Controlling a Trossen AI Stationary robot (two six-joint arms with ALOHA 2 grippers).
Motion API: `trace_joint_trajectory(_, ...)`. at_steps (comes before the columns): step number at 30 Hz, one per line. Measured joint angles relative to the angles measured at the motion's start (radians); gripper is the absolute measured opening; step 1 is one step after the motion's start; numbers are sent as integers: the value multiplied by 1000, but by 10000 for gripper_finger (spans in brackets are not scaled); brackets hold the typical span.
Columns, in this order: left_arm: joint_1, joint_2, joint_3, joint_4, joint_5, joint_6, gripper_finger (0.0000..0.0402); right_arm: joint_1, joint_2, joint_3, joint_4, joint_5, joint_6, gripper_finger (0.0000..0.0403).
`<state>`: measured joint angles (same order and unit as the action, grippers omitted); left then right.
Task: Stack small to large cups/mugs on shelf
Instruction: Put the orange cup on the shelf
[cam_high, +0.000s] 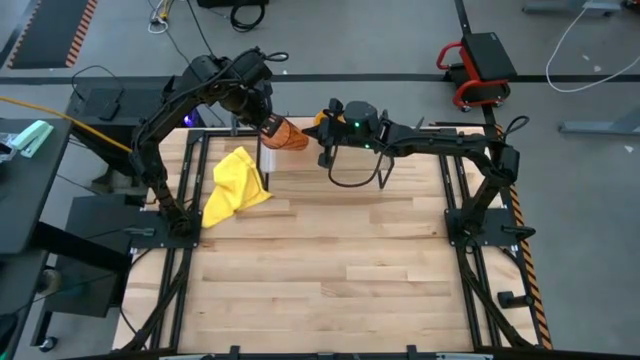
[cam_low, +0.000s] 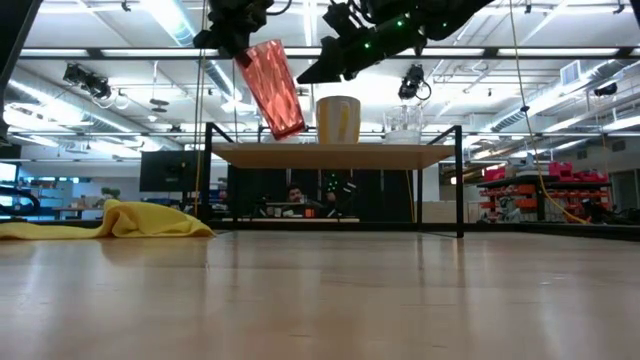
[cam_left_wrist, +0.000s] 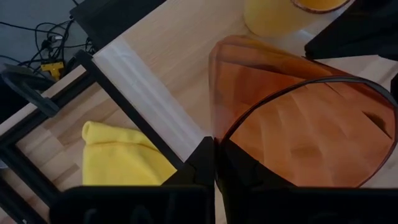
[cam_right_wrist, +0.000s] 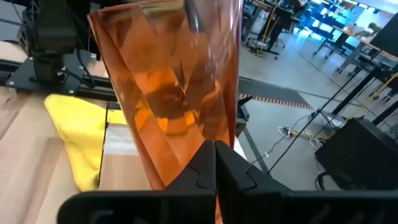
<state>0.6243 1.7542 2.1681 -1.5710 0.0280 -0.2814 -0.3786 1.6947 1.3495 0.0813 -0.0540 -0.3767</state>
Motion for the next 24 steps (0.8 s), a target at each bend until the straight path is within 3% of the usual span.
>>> trace_joint_trajectory(24,0,13,0,-2,1,16,12,2,54,0,0,5,0,2)
